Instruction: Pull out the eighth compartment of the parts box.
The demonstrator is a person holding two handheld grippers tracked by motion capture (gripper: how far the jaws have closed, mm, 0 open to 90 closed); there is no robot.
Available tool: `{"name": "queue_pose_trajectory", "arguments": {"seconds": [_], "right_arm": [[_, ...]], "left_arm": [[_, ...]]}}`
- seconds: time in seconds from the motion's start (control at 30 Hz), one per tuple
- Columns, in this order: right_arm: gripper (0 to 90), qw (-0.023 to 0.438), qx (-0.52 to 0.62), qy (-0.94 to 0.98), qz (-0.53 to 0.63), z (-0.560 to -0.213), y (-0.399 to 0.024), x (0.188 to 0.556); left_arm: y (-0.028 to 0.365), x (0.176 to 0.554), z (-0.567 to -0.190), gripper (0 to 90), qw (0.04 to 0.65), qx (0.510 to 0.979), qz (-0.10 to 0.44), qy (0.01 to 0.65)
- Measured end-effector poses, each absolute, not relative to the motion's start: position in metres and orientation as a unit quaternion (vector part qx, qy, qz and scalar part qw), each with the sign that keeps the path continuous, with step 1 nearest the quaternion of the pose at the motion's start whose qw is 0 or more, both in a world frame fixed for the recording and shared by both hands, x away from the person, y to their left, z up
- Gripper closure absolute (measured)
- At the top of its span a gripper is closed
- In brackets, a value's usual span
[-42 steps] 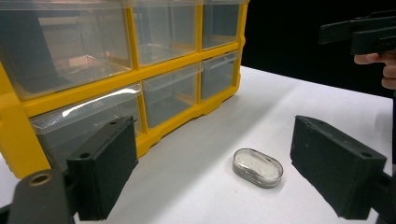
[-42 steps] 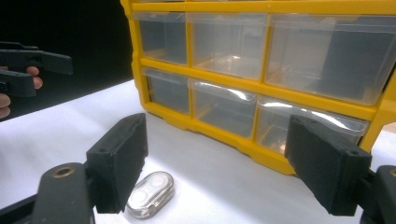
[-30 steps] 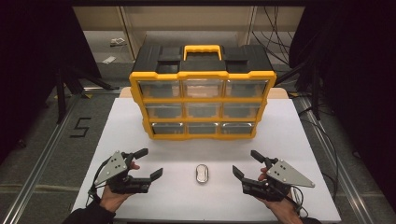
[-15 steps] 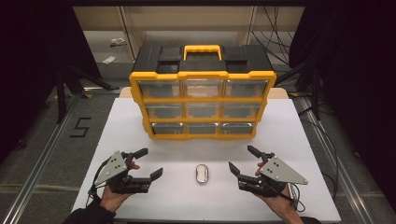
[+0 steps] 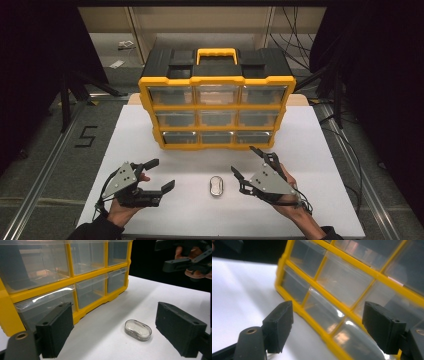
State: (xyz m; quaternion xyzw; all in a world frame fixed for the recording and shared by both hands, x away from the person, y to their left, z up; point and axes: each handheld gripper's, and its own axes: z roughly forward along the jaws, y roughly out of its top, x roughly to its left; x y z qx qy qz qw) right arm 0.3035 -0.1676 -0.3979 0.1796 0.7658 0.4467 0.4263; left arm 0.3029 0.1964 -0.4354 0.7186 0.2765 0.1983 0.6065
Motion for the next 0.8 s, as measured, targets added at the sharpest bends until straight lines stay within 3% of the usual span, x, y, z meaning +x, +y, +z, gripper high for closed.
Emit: {"name": "queue_pose_trajectory", "arguments": {"seconds": [0.8], "right_arm": [[30.8, 0.536, 0.071, 0.778, 0.32, -0.42, -0.124, 0.342]], "left_arm": [[0.195, 0.302, -0.436, 14.6, 0.605, 0.721, 0.202, 0.271]]}}
